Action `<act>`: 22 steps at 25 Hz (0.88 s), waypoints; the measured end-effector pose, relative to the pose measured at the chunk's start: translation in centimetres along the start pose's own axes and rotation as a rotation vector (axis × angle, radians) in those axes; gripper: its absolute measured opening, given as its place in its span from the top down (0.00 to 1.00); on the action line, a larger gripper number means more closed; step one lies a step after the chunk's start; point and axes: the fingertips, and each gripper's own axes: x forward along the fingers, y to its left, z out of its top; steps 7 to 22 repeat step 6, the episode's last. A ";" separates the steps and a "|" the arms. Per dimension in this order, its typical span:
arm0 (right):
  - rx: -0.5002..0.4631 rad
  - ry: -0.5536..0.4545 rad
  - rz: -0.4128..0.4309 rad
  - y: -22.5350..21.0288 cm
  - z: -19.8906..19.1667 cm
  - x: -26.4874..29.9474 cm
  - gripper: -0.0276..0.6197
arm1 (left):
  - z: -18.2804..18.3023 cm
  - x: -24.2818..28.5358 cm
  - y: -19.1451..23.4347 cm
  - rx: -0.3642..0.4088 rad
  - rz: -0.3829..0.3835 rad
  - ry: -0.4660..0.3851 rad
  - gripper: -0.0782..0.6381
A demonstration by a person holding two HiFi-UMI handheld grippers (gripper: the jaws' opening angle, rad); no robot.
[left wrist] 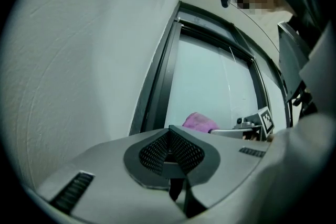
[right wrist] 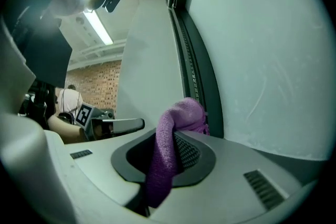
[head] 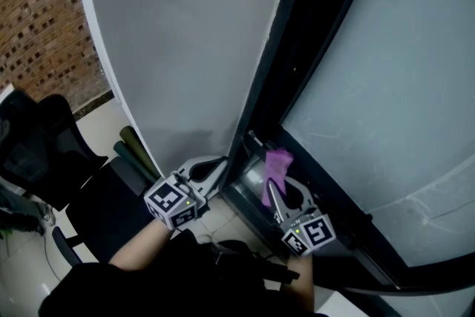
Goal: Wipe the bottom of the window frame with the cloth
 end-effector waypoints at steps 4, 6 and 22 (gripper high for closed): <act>-0.014 0.052 -0.004 0.3 -0.7 0.1 0.86 | -0.5 -0.2 -0.1 -0.010 0.013 0.040 0.90; 0.025 0.049 0.014 0.8 -0.9 -0.1 0.86 | -0.5 -0.3 -0.5 -0.023 0.000 0.034 0.90; 0.025 0.049 0.014 0.8 -0.9 -0.1 0.86 | -0.5 -0.3 -0.5 -0.023 0.000 0.034 0.90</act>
